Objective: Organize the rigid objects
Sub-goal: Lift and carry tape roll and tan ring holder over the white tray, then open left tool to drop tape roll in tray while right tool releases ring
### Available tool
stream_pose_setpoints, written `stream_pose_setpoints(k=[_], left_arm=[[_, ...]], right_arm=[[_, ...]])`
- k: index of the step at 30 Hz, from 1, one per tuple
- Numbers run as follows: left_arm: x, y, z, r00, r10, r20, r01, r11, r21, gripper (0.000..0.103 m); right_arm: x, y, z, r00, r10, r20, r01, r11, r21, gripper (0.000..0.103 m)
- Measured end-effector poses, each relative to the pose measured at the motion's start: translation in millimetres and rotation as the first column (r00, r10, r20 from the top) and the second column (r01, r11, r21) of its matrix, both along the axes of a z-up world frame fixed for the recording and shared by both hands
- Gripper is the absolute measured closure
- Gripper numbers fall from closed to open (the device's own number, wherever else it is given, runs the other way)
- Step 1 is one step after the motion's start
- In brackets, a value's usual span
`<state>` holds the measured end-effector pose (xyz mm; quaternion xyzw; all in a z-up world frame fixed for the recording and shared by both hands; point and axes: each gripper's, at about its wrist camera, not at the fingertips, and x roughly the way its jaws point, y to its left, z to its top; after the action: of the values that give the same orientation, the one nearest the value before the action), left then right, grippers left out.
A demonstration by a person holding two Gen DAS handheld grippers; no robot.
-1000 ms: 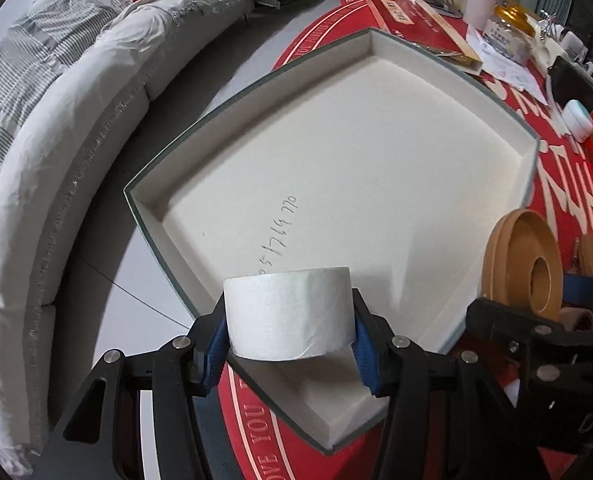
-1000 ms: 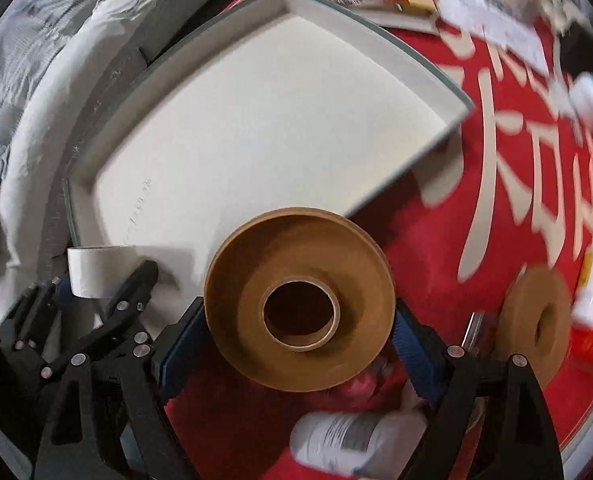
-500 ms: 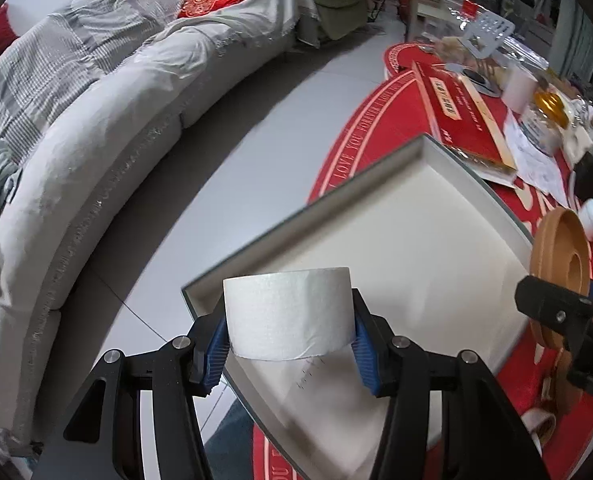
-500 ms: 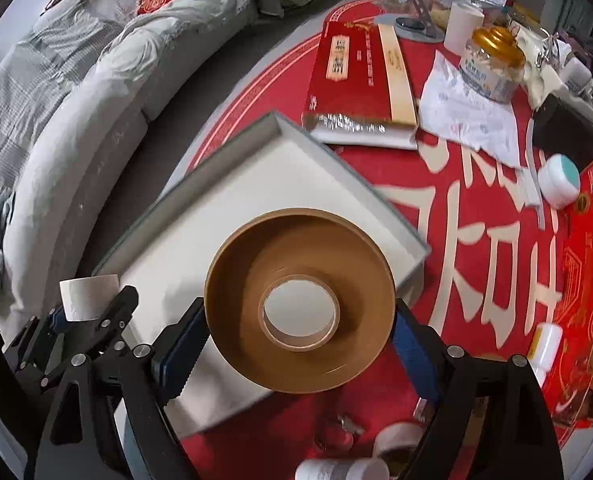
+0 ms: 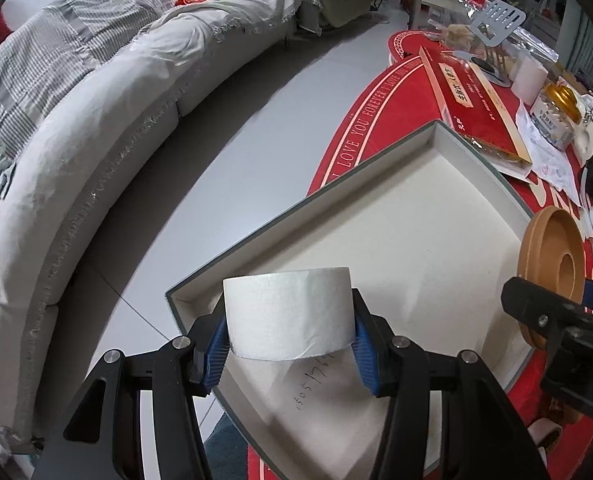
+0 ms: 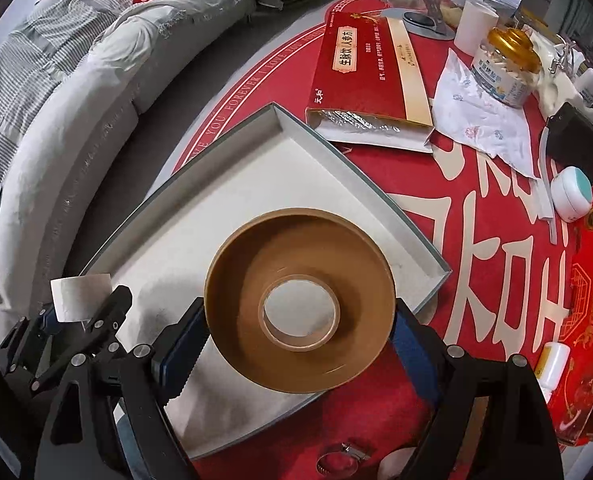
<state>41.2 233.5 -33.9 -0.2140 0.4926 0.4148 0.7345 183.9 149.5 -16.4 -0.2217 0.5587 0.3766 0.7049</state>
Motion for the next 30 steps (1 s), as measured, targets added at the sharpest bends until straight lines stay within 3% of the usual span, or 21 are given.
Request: stream_pose_setpoints(k=[9, 11, 12, 15, 17, 18, 21, 26, 30], left_arm=[[8, 5, -13, 1.000, -0.018, 0.001, 0.018, 0.998, -0.052, 0.045], [10, 4, -17, 1.000, -0.025, -0.005, 0.025, 0.998, -0.061, 0.036], [10, 4, -18, 1.000, -0.026, -0.004, 0.026, 0.998, -0.065, 0.022], [7, 6, -18, 0.999, -0.014, 0.032, 0.018, 0.994, -0.112, 0.017], [2, 6, -14, 0.998, 0.001, 0.063, 0.007, 0.993, -0.121, 0.011], [1, 7, -12, 0.998, 0.008, 0.063, 0.000, 0.992, -0.128, 0.000], [-1, 6, -10, 0.997, -0.012, 0.079, 0.027, 0.983, -0.184, 0.000], [-9, -10, 9, 0.991, -0.068, 0.112, 0.087, 0.981, -0.174, 0.000], [-17, -33, 25, 0.982, -0.134, 0.136, 0.159, 0.968, -0.192, 0.000]], right_arm=[[2, 6, -12, 1.000, -0.002, -0.011, 0.002, 1.000, -0.019, 0.015], [2, 8, -16, 1.000, 0.002, -0.015, -0.002, 1.000, -0.028, 0.015], [3, 9, -18, 1.000, 0.006, -0.020, -0.007, 0.999, -0.031, 0.015], [3, 9, -22, 0.999, 0.007, -0.034, -0.009, 0.999, -0.047, 0.014], [5, 7, -22, 0.999, -0.003, -0.044, 0.001, 0.999, -0.046, 0.000], [5, 6, -21, 0.999, -0.013, -0.046, 0.011, 0.999, -0.036, 0.000], [10, 0, -14, 0.996, -0.041, -0.082, 0.040, 0.999, -0.006, 0.000], [7, -13, 4, 0.994, -0.052, -0.098, 0.056, 0.998, 0.039, 0.000], [-2, -36, 16, 0.984, -0.054, -0.170, 0.066, 0.996, 0.065, 0.000]])
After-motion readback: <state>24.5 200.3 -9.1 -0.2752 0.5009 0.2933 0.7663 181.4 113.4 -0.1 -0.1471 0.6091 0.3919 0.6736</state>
